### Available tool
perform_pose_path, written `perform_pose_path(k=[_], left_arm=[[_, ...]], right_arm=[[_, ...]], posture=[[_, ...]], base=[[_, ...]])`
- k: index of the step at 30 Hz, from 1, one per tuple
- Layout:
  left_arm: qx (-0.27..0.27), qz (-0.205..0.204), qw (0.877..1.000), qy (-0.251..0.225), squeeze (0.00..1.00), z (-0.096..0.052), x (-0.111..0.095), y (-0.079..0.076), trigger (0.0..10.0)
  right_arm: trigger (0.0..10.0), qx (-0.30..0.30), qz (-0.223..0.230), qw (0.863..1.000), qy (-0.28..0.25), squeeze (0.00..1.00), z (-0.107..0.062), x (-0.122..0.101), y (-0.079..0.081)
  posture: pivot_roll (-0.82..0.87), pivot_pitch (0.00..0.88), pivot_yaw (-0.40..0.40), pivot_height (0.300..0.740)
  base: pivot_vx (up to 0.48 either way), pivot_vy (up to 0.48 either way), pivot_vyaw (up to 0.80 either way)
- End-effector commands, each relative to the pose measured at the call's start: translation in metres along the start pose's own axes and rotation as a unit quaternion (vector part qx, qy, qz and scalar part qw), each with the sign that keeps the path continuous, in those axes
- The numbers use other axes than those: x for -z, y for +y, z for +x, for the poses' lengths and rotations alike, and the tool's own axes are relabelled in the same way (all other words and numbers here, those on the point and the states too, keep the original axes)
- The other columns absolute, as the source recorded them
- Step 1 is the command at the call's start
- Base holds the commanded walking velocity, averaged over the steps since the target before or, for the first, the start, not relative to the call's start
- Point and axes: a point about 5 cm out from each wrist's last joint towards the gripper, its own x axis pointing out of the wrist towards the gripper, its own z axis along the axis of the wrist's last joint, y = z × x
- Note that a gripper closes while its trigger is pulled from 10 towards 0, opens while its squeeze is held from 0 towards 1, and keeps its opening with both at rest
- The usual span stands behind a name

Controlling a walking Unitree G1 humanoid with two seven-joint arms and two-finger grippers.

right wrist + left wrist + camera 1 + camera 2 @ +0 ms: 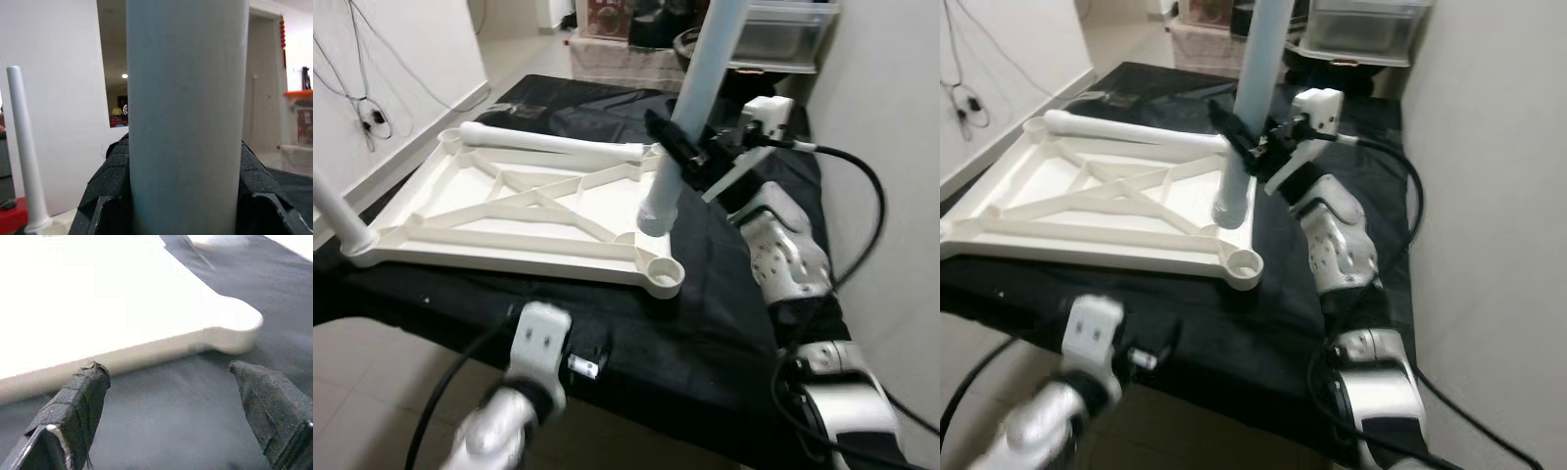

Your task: Building children table

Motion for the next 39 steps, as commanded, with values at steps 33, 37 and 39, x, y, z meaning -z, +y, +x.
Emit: perform_pose_path(k=[33, 37, 39], left_arm=[[0.114, -0.011, 0.992, -0.045, 0.00, 0.072, -0.010, -0.025, 0.0], [0.115, -0.009, 0.992, -0.042, 0.00, 0.072, -0.006, -0.025, 0.0], [0.112, -0.006, 0.993, -0.037, 0.00, 0.071, -0.004, -0.024, 0.0]], right_arm=[[10.0, -0.103, 0.082, 0.989, 0.068, 0.00, -0.009, 0.025, 0.084], [10.0, -0.097, 0.083, 0.989, 0.073, 0.00, -0.010, 0.026, 0.082], [10.0, -0.093, 0.081, 0.990, 0.074, 0.00, -0.010, 0.025, 0.080]], posture=[[0.05, 0.032, -0.031, 0.740], [0.05, 0.032, -0.034, 0.740], [0.05, 0.032, -0.033, 0.740]], base=[[0.000, 0.000, 0.00], [0.000, 0.000, 0.00], [0.000, 0.000, 0.00]])
